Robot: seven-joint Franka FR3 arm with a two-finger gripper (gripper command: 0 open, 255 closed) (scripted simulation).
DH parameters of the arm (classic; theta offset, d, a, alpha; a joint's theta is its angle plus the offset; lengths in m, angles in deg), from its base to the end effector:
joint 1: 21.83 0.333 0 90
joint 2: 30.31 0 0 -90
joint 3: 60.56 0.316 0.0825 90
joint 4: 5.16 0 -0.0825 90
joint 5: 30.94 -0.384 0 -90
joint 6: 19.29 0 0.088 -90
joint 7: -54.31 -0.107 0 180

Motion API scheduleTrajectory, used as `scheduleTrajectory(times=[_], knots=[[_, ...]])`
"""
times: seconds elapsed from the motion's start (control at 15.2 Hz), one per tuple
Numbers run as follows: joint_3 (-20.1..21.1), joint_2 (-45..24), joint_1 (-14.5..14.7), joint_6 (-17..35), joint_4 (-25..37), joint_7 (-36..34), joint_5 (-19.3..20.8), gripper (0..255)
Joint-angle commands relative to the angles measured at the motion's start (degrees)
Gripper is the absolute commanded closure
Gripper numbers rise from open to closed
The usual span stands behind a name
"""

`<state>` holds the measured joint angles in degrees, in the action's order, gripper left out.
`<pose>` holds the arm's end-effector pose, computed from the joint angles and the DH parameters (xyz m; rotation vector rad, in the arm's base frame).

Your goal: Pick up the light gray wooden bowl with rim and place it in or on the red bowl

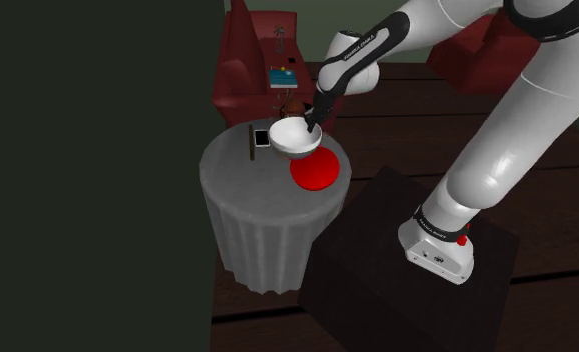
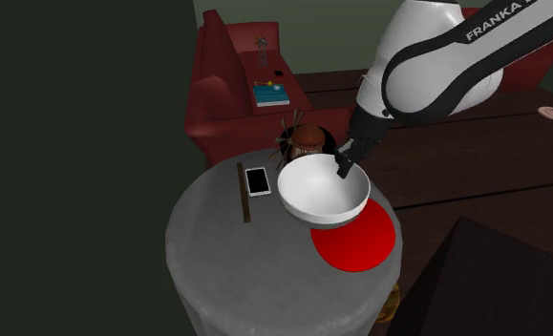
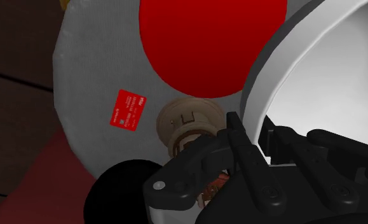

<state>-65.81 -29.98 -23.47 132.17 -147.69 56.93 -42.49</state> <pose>0.4807 -0.0634 0.3048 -3.0111 0.3692 -0.2578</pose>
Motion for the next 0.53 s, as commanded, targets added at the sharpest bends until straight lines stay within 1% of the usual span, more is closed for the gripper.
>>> scheduleTrajectory(times=[0.0,0.46], knots=[[-1.25,2.85,-1.25,-0.14,-2.92,2.81,-0.25,255],[-6.73,11.15,-6.04,-2.08,-10.16,11.57,1.27,255]])
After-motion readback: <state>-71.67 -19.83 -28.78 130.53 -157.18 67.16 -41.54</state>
